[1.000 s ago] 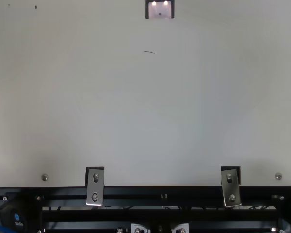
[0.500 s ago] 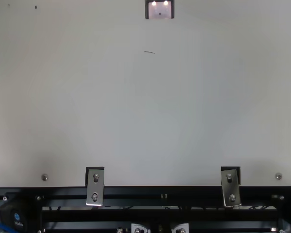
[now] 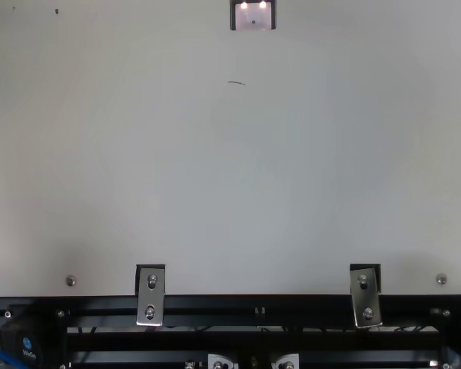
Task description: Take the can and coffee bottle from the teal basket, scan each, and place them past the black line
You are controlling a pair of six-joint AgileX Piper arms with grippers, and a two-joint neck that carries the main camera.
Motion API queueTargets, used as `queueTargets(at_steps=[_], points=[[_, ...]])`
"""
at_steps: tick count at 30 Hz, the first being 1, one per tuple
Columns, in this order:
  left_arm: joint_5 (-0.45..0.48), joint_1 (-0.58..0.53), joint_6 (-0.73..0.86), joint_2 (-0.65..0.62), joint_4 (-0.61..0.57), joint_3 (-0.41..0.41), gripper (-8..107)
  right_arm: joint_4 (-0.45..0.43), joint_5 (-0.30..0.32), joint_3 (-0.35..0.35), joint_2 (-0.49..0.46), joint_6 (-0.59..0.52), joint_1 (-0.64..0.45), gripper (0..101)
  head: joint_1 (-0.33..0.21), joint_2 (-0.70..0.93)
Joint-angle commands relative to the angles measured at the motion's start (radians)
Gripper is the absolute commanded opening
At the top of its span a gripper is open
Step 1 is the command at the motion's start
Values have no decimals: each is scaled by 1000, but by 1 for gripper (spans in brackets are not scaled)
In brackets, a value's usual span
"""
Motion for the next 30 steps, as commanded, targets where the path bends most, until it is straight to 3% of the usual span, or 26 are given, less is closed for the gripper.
queueTargets(at_steps=[1, 20, 30], points=[[2, 0, -8, 7, 9, 2, 90, 0, 0, 0, 0, 0, 0, 101, -32, 15], [87, -3, -64, 100, 33, -68, 90, 0, 0, 0, 0, 0, 0, 101, -32, 15], [181, 2, -125, 160, -40, -149, 90, 0, 0, 0, 0, 0, 0, 101, -32, 15]])
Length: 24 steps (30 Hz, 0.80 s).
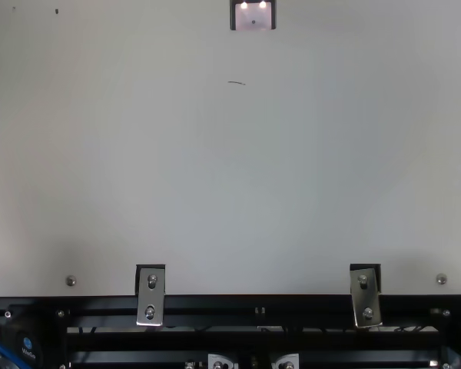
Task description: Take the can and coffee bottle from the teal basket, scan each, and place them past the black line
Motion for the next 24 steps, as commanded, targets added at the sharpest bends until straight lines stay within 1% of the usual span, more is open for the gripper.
queueTargets(at_steps=[1, 2, 3, 6, 8, 11, 16, 24], points=[[24, 2, -13, 8, -14, -15, 90, 0, 0, 0, 0, 0, 0, 101, -32, 15], [33, 3, -24, 12, -17, -22, 42, 0, 0, 0, 0, 0, 0, 101, -32, 15], [41, 4, -32, 15, -21, -28, 10, 0, 0, 0, 0, 0, 0, 101, -32, 15], [51, 6, -58, 17, -21, -45, 10, 0, 0, 0, 0, 0, 0, 101, -32, 15], [41, 8, -76, 8, -13, -52, 10, 0, 0, 0, 0, 0, 0, 101, -32, 15], [0, 9, -101, -24, 4, -51, 10, 0, 0, 0, 0, 0, 0, 101, -32, 15], [-109, 7, -127, -128, 22, -20, 10, 0, 0, 0, 0, 0, 0, 101, -32, 15], [-296, -3, -116, -360, -19, 57, 10, 0, 0, 0, 0, 0, 0, 101, -32, 15]])
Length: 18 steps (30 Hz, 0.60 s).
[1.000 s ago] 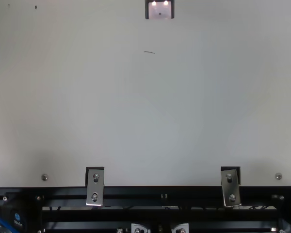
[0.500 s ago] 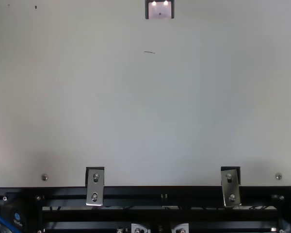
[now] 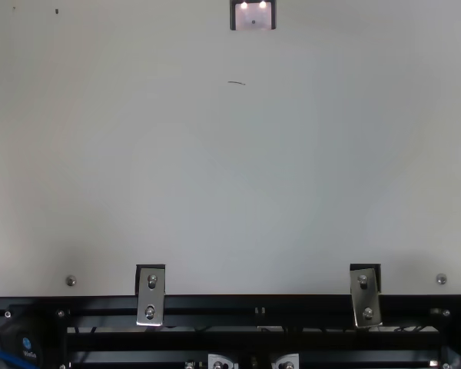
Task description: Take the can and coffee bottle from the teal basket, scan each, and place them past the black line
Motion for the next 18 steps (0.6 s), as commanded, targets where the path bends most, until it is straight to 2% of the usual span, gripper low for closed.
queueTargets(at_steps=[1, 7, 10, 14, 18], points=[[-84, -3, 0, -105, -8, 24, 10, 0, 0, 0, 0, 0, 0, 101, -32, 15], [-174, -12, 17, -264, -73, 69, 10, 0, 0, 0, 0, 0, 0, 101, -32, 15], [-183, -26, 61, -332, -168, 85, 10, 0, 0, 0, 0, 0, 0, 101, -32, 15], [-150, -44, 140, -411, -326, 94, 10, 0, 0, 0, 0, 0, 0, 101, -32, 15], [-51, -52, 230, -475, -501, 94, 10, 0, 0, 0, 0, 0, 0, 101, -32, 15]])
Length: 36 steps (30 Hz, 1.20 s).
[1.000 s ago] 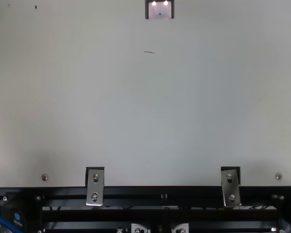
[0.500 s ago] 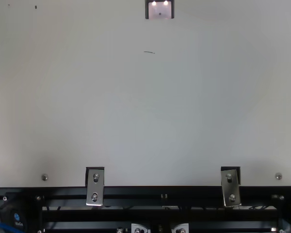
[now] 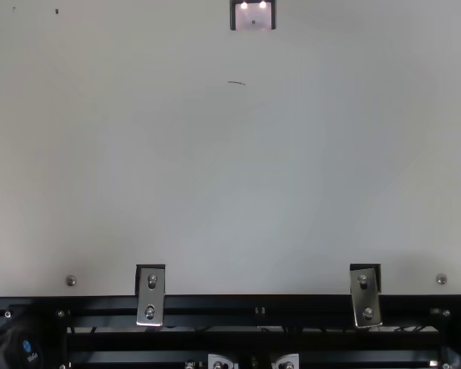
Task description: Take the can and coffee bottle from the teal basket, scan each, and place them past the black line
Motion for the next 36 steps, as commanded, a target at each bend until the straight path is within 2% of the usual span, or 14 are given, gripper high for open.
queueTargets(at_steps=[1, 8, 13, 15, 19, 36], points=[[90, 2, 68, -43, -180, 1, 10, 0, 0, 0, 0, 0, 0, 101, -32, 15], [368, 57, 153, -120, -412, 21, 10, 0, 0, 0, 0, 0, 0, 101, -32, 15], [581, 103, 132, -146, -502, 36, 10, 0, 0, 0, 0, 0, 0, 101, -32, 15], [640, 115, 125, -156, -529, 41, 10, 0, 0, 0, 0, 0, 0, 101, -32, 15], [637, 119, 178, -203, -558, 75, 10, 0, 0, 0, 0, 0, 0, 101, -32, 15], [649, 120, 178, -204, -557, 72, 10, 0, 0, 0, 0, 0, 0, 101, -32, 15]])
